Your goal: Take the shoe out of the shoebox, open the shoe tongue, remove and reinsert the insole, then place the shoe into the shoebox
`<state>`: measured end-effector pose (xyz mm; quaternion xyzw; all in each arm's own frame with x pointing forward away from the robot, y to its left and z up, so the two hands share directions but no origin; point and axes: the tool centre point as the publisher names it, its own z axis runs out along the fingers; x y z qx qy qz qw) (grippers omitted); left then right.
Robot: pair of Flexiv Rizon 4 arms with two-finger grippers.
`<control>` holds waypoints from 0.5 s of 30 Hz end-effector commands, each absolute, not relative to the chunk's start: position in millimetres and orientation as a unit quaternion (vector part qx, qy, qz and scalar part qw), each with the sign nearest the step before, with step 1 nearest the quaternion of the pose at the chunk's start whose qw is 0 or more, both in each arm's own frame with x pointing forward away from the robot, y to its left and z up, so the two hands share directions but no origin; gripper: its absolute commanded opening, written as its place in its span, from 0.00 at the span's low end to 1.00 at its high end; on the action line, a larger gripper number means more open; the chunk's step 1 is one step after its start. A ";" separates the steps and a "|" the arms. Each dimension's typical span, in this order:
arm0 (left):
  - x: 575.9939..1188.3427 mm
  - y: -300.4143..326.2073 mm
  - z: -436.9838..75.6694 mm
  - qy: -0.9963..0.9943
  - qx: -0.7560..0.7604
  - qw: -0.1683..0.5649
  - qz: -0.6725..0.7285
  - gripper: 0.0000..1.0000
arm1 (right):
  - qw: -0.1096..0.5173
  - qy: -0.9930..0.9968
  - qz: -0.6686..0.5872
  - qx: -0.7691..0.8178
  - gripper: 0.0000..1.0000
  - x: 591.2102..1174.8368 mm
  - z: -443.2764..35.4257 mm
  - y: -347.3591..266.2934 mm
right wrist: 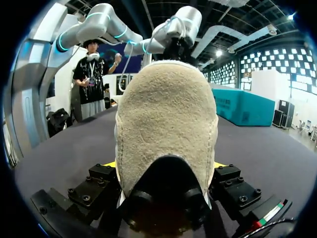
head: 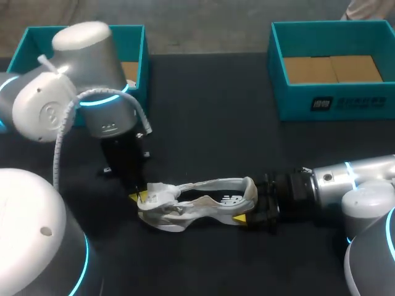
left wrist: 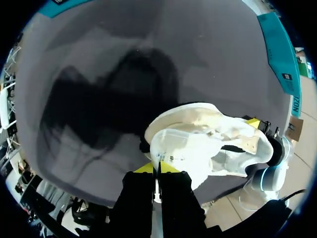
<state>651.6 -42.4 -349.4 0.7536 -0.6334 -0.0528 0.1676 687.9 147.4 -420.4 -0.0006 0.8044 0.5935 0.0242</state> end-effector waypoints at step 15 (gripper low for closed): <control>629.6 -24.7 -294.9 -0.709 0.689 0.138 0.052 0.67 | 0.024 0.806 0.592 0.000 0.00 688.1 -422.4 148.3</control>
